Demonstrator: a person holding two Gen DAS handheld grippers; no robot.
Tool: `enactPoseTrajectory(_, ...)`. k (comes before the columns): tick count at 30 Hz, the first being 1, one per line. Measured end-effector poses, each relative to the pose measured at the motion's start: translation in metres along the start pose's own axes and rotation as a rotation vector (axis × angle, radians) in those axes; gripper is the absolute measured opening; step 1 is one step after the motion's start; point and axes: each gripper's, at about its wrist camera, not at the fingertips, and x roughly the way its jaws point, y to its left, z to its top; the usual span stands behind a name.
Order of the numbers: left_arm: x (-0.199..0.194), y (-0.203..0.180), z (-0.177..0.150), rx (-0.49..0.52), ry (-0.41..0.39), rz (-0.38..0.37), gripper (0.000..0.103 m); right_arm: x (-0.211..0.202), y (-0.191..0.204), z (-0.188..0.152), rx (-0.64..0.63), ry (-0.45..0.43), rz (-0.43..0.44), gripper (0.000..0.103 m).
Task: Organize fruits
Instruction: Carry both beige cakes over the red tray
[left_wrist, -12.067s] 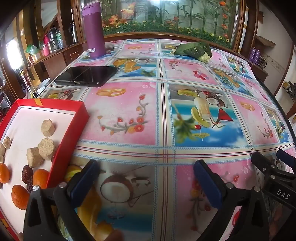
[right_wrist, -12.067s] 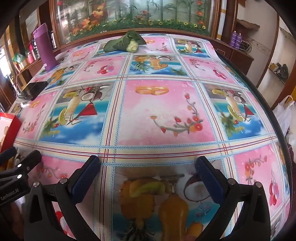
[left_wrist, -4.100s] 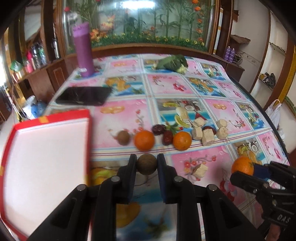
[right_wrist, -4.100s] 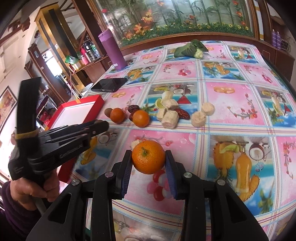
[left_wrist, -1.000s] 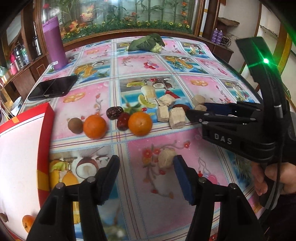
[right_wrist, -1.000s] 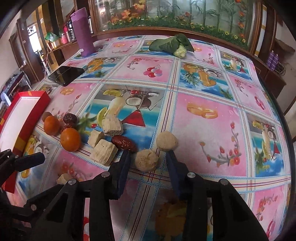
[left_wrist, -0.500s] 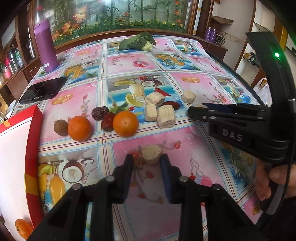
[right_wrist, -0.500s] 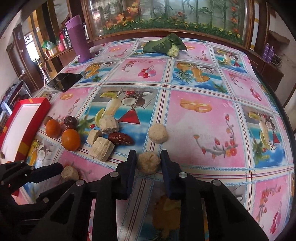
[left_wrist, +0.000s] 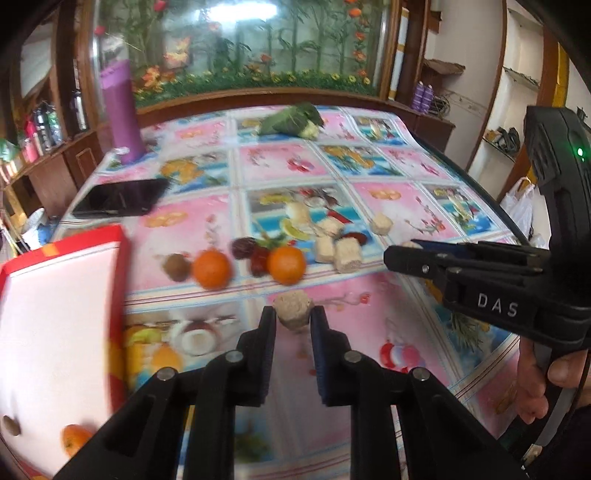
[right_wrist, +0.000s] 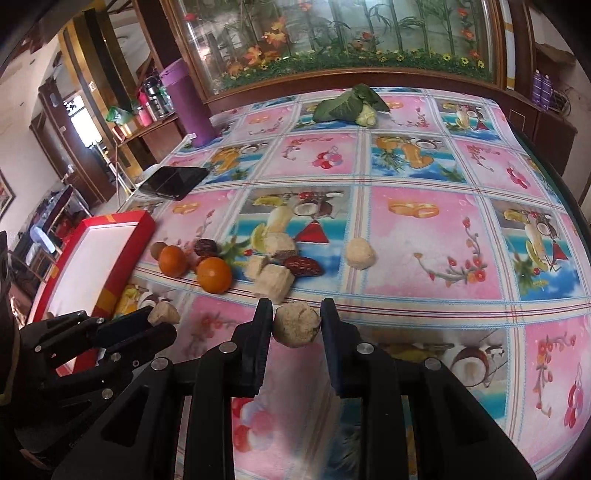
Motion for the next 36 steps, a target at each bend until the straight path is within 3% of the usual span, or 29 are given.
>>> enactPoseTrajectory(10,-0.061,0.106,-0.024,-0.166,-0.074,0.235,0.021,0.012,0.12,0.009,-0.158,-0.002,0.136,0.025)
enactPoseTrajectory(17,-0.077,0.171,-0.044,-0.275,-0.081,0.387,0.021,0.037,0.197,0.007,-0.239,0.045,0.206,0.025)
enactPoseTrajectory(24,-0.07,0.209,-0.061,-0.34,-0.05,0.44,0.021,0.063,0.245,-0.001,-0.29,0.102,0.206,0.025)
enactPoseTrajectory(36,-0.06,0.23,-0.08,-0.354,0.005,0.485,0.021,0.098,0.261,-0.009,-0.293,0.188,0.157,0.025)
